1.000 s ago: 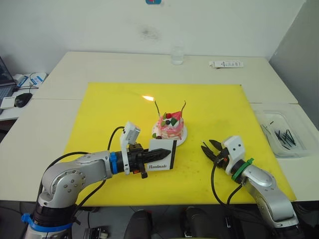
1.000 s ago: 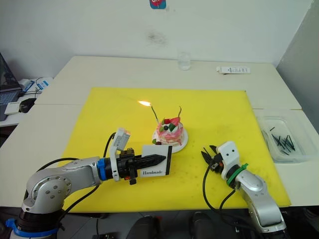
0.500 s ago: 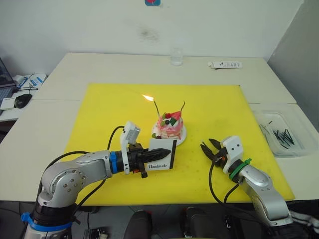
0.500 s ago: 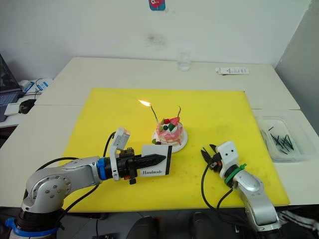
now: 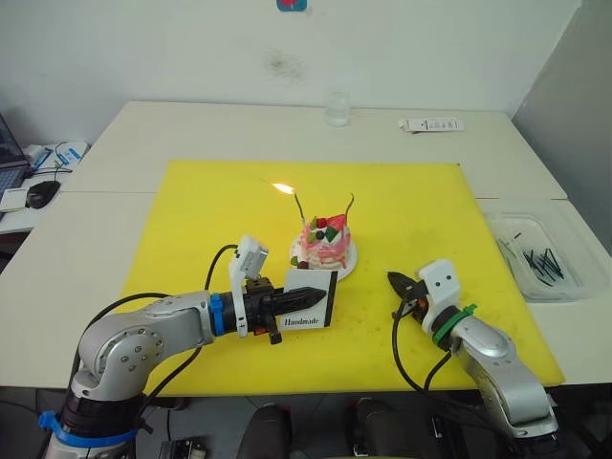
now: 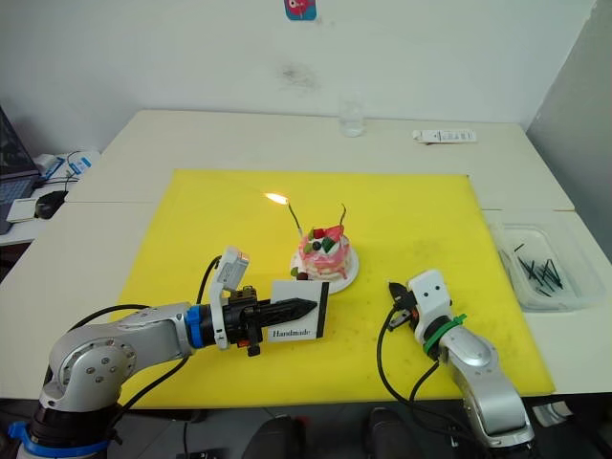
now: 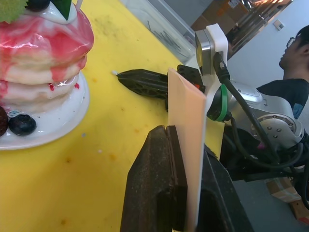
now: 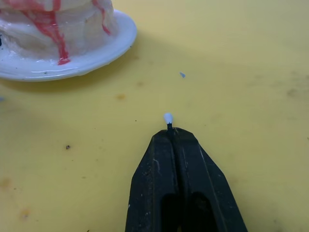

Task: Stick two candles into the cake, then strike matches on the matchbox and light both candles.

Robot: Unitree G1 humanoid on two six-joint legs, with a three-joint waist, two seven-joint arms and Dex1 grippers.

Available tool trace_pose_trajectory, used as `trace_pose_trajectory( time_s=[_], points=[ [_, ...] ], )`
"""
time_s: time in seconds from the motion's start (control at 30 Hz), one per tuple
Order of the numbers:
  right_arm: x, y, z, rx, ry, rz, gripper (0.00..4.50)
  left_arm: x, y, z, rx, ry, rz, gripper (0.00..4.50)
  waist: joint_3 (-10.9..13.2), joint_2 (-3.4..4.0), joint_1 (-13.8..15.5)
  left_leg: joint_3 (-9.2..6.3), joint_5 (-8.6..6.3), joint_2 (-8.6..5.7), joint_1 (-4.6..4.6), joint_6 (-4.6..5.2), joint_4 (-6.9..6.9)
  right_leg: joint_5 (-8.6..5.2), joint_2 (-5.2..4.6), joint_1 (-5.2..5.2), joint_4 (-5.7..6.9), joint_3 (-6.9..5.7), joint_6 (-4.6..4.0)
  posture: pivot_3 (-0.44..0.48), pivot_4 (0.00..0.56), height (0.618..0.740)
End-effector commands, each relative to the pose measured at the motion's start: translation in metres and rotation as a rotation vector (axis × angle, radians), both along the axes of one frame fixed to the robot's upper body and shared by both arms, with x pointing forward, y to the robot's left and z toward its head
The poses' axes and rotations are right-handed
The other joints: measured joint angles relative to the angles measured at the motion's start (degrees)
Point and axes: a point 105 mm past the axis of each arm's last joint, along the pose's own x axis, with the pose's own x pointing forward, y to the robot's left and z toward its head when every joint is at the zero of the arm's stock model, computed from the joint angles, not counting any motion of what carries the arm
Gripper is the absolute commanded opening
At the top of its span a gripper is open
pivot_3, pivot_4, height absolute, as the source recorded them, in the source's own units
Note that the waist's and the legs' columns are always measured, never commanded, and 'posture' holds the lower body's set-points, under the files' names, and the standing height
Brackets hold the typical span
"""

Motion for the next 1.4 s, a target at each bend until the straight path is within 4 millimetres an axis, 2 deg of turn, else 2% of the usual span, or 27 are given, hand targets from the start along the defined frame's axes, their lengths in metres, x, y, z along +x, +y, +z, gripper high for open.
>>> trace_pose_trajectory(
  time_s=[0.03, 0.1, 0.23, 0.3, 0.47, 0.73, 1.13, 1.3, 1.4],
  points=[
    [-0.010, 0.010, 0.020, 0.015, -0.045, 0.091, 0.02, -0.001, -0.001, 0.008, -0.033, -0.023, 0.001, 0.00, 0.01, 0.01, 0.00, 0.01, 0.00, 0.00, -0.01, 0.00, -0.01, 0.00, 0.00, -0.01, 0.00, 0.01, 0.00, 0.000, 0.150, 0.740],
    [-0.013, 0.013, 0.031, 0.004, -0.069, 0.133, 0.02, 0.001, 0.000, 0.008, -0.042, -0.010, 0.012, 0.00, 0.03, 0.04, 0.00, 0.02, 0.00, -0.01, -0.04, 0.00, -0.03, -0.01, 0.00, -0.05, -0.01, 0.02, 0.00, 0.000, 0.150, 0.740],
    [-0.043, 0.034, 0.071, -0.108, -0.099, 0.455, 0.02, 0.012, 0.001, 0.012, -0.108, 0.053, 0.048, 0.00, 0.10, 0.14, 0.00, 0.02, 0.00, -0.03, -0.08, 0.00, 0.01, 0.00, -0.01, -0.07, -0.02, 0.01, 0.01, 0.000, 0.150, 0.740],
    [-0.052, 0.039, 0.079, -0.167, -0.083, 0.552, 0.02, 0.015, -0.001, 0.014, -0.123, 0.077, 0.046, 0.00, 0.07, 0.04, 0.05, -0.02, 0.00, -0.05, -0.10, 0.00, 0.04, 0.02, -0.01, -0.06, -0.01, -0.06, 0.05, 0.000, 0.150, 0.740],
    [-0.054, 0.050, 0.090, -0.289, -0.075, 0.665, 0.02, 0.018, -0.005, 0.013, -0.120, 0.110, 0.024, 0.00, 0.06, 0.02, -0.05, -0.08, 0.00, -0.04, -0.09, 0.00, 0.02, 0.01, 0.01, -0.04, -0.03, -0.09, 0.03, 0.000, 0.150, 0.740],
    [-0.043, 0.062, 0.087, -0.400, -0.119, 0.671, 0.02, 0.017, -0.008, 0.012, -0.116, 0.129, 0.013, 0.00, 0.06, 0.02, 0.06, -0.16, 0.00, -0.05, -0.33, 0.00, 0.02, -0.02, 0.00, -0.16, -0.10, -0.16, 0.06, 0.000, 0.150, 0.740],
    [-0.036, 0.066, 0.079, -0.434, -0.132, 0.662, 0.02, 0.016, -0.011, 0.012, -0.133, 0.132, 0.008, 0.00, 0.06, 0.02, 0.07, -0.16, 0.00, -0.07, -0.33, 0.00, 0.05, -0.02, -0.04, -0.17, -0.08, -0.17, 0.06, 0.000, 0.150, 0.740],
    [-0.035, 0.066, 0.073, -0.459, -0.128, 0.669, 0.02, 0.015, -0.014, 0.018, -0.167, 0.129, -0.006, 0.00, 0.06, 0.02, 0.07, -0.15, 0.00, -0.07, -0.33, 0.00, 0.05, -0.02, -0.04, -0.17, -0.08, -0.17, 0.06, 0.000, 0.150, 0.740],
    [-0.035, 0.070, 0.068, -0.466, -0.125, 0.694, 0.02, 0.014, -0.019, 0.030, -0.240, 0.119, -0.027, 0.00, 0.06, 0.02, 0.08, -0.16, 0.00, -0.07, -0.33, 0.00, 0.05, -0.01, -0.04, -0.17, -0.08, -0.17, 0.06, 0.000, 0.150, 0.740]
  ],
)
